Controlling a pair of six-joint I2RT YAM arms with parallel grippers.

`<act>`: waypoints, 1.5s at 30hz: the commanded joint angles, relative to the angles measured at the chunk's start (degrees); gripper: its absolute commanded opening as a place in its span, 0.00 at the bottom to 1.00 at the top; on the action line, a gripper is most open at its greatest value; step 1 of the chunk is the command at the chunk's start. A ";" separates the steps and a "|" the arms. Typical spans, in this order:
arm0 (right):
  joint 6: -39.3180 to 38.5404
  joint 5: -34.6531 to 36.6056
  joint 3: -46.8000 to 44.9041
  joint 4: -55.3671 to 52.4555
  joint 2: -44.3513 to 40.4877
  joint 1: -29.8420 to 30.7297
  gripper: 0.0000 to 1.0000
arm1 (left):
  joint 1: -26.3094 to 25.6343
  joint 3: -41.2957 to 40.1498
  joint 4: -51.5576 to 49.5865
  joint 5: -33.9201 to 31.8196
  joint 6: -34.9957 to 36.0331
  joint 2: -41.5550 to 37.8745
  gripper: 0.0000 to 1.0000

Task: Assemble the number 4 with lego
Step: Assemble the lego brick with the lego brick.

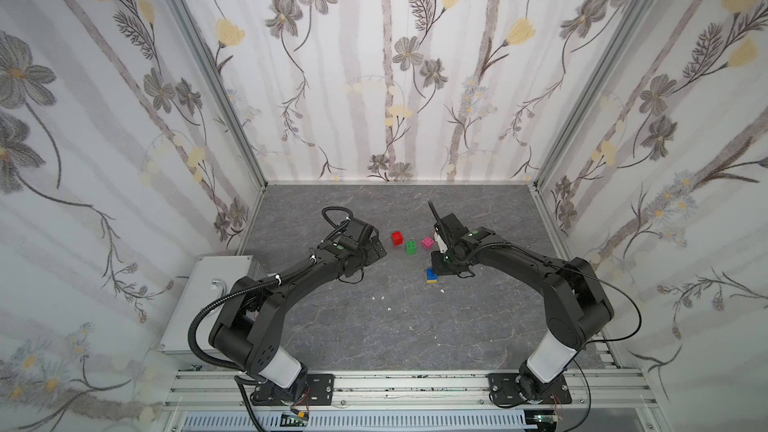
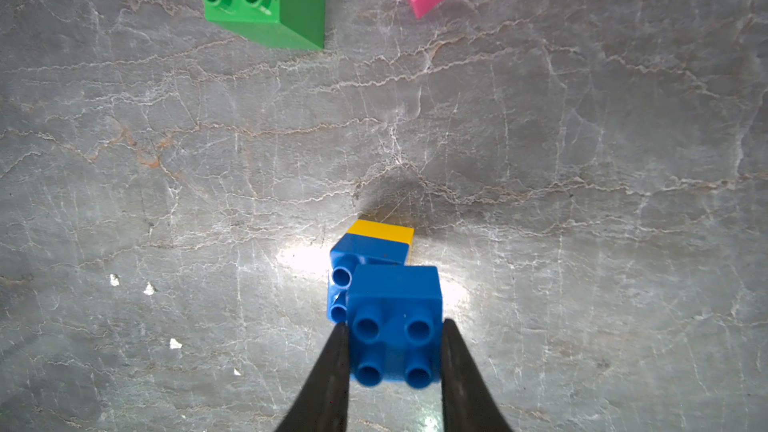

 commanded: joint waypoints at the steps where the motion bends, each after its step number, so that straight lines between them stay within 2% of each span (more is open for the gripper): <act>1: 2.53 2.70 -1.07 -0.52 0.55 0.35 0.00 | 0.07 -0.36 -0.36 -0.58 -0.41 0.17 1.00; 9: 2.17 4.28 -1.19 -2.08 2.29 1.53 0.00 | 0.22 -0.41 -0.28 -0.35 -0.15 0.52 1.00; 22: -0.94 5.47 1.38 -11.33 8.83 2.28 0.00 | 0.31 -1.12 0.11 -0.02 -0.24 0.87 1.00; 30: -0.73 3.89 3.55 -15.28 12.46 3.07 0.00 | 0.27 -1.43 0.32 0.36 -0.22 1.40 1.00; 45: -0.37 -0.65 4.13 -15.99 17.98 3.38 0.00 | 0.92 -0.95 0.86 2.62 0.20 3.21 1.00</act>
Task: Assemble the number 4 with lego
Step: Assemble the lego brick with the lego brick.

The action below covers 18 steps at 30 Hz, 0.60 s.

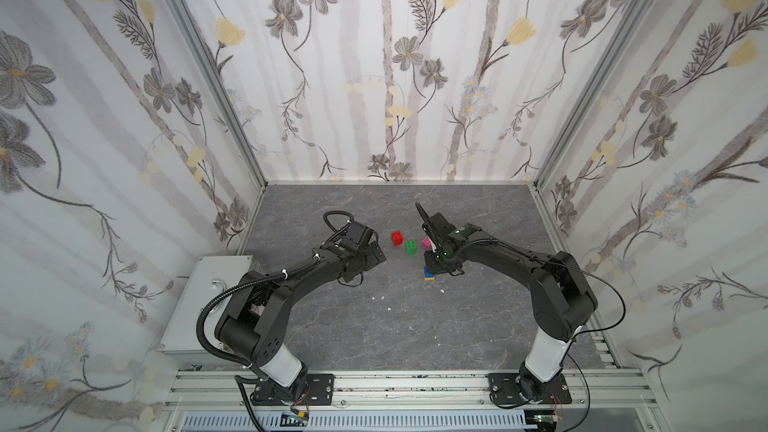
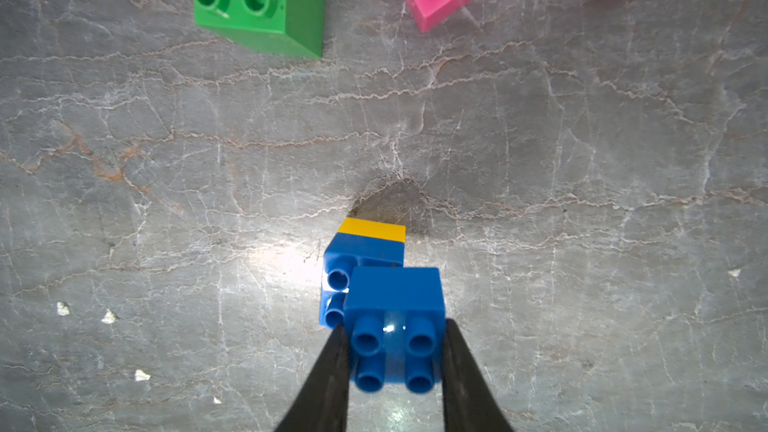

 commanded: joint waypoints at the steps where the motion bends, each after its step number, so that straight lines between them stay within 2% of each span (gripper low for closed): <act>1: -0.15 -5.85 -1.21 -10.68 11.08 0.14 0.00 | 0.27 0.43 0.38 0.73 0.14 0.57 1.00; 4: 1.05 -6.72 1.20 -9.90 8.66 -0.18 0.00 | 0.27 0.02 3.15 4.18 0.98 1.04 1.00; 9: 2.44 -5.18 6.98 -14.13 9.19 -1.17 0.00 | -1.02 3.34 9.34 20.05 4.75 7.28 1.00; 12: 4.23 -5.26 6.84 -14.87 9.97 -1.44 0.00 | -3.21 7.17 5.18 21.05 5.67 10.92 0.97; 18: 8.35 -6.79 5.81 -12.22 10.43 -1.53 0.00 | -3.84 9.37 4.73 25.58 6.03 15.30 0.97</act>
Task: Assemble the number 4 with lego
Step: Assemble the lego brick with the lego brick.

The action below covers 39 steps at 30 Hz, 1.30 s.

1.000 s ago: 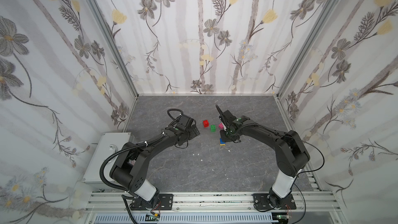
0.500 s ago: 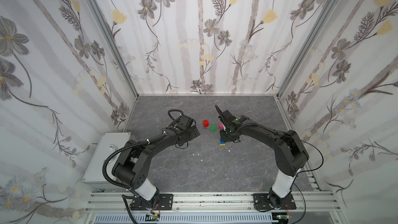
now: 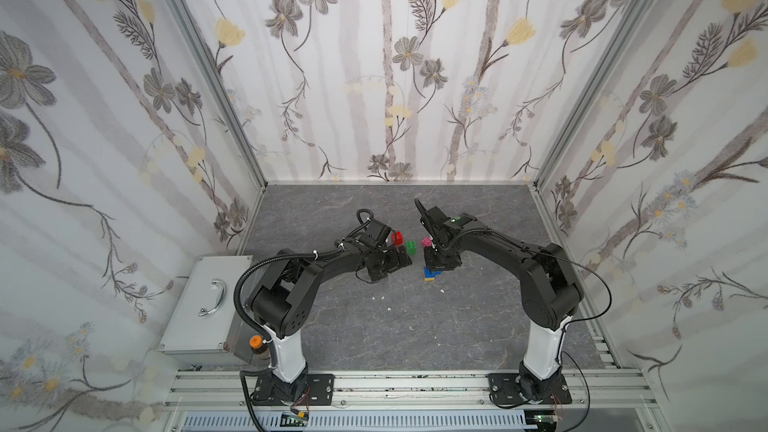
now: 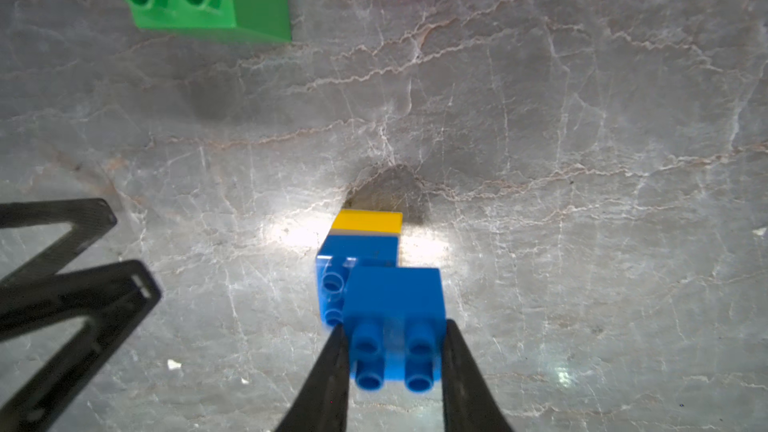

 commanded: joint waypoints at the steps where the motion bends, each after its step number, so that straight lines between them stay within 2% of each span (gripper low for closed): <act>1: 3.56 -3.22 -2.61 -3.47 4.78 0.19 0.00 | 0.03 1.16 -1.39 3.27 1.34 1.33 0.98; 10: 2.36 -2.58 -0.16 -6.13 5.14 -0.30 0.01 | 0.88 -0.99 -0.29 2.97 1.59 1.54 1.00; 13: 1.82 -1.07 2.17 -6.20 5.05 -0.39 0.20 | 1.06 -0.73 -0.20 3.16 1.96 1.52 1.00; 14: 1.78 -0.47 3.36 -6.41 5.03 -0.47 0.29 | 1.06 -0.57 -0.45 3.08 2.14 1.49 1.00; 21: 1.35 1.71 10.17 -7.00 1.18 -1.31 0.61 | 2.01 0.84 -2.42 1.95 3.71 -0.50 1.00; 24: 0.92 2.73 11.68 -6.86 -1.20 -2.46 0.71 | 2.26 1.41 -3.48 0.82 4.29 -1.87 1.00; 27: -0.86 4.73 10.97 -3.77 -4.21 -4.89 0.73 | 2.68 1.99 -4.86 -0.45 5.10 -3.12 1.00; 29: -6.11 5.87 9.17 0.60 -6.21 -7.10 0.75 | 3.07 1.99 -4.95 -1.15 6.01 -4.50 1.00; 31: -16.84 4.56 6.52 6.85 -7.36 -10.00 0.76 | 3.48 2.08 -5.37 -2.97 7.31 -6.32 1.00; 35: -40.19 -4.91 3.34 17.25 -5.62 -15.59 0.76 | 4.22 2.43 -5.66 -6.29 9.85 -9.70 1.00; 39: -57.47 -12.48 6.86 18.97 0.83 -18.69 0.74 | 4.49 3.48 -5.85 -10.30 12.77 -12.62 1.00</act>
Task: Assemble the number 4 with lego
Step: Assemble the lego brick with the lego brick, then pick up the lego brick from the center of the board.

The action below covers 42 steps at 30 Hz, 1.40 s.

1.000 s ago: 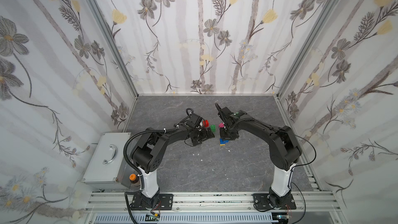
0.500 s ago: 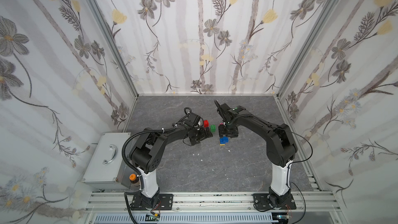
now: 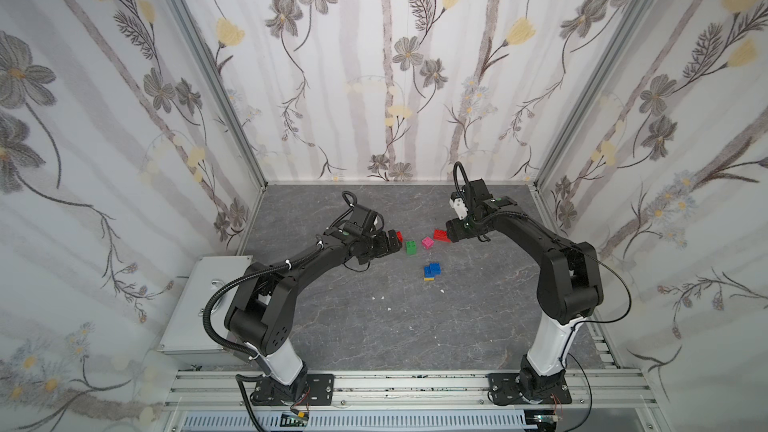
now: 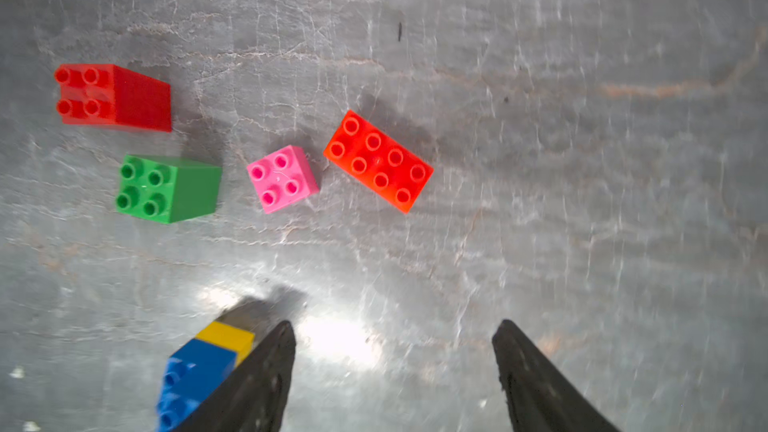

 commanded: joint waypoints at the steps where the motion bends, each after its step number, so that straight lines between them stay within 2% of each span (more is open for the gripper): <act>1: -23.00 -8.93 2.30 7.16 3.86 -1.20 0.74 | 0.14 0.85 0.20 -5.31 4.28 -2.17 1.00; 6: -31.82 -15.88 7.62 3.73 9.25 -3.02 0.73 | 0.16 -0.04 1.50 -9.29 8.04 -5.25 1.00; 12: -37.56 -16.18 9.90 -0.14 12.26 -3.58 0.68 | 1.06 -1.58 2.78 -11.13 10.30 -8.20 1.00; 15: -39.15 -11.98 12.78 -3.25 14.37 -3.60 0.66 | 1.86 -3.15 4.33 -10.83 10.50 -9.82 1.00; 17: -39.81 -7.89 14.20 -5.54 16.03 -3.59 0.61 | 2.51 -4.04 5.10 -11.05 10.60 -10.72 1.00; 20: -40.95 -5.78 15.19 -7.42 17.03 -3.61 0.63 | 3.29 -4.62 4.71 -12.42 10.96 -11.47 1.00; 33: -41.40 -4.68 19.12 -9.39 20.57 -1.96 0.63 | 6.38 -4.65 4.43 -12.20 13.20 -11.49 1.00; 37: -41.41 -4.17 19.87 -10.06 21.62 -0.45 0.55 | 6.58 -4.06 4.01 -12.40 13.75 -11.00 1.00; 42: -41.45 -3.29 19.88 -10.71 21.71 -0.05 0.51 | 6.80 -4.60 3.67 -13.04 14.09 -11.22 1.00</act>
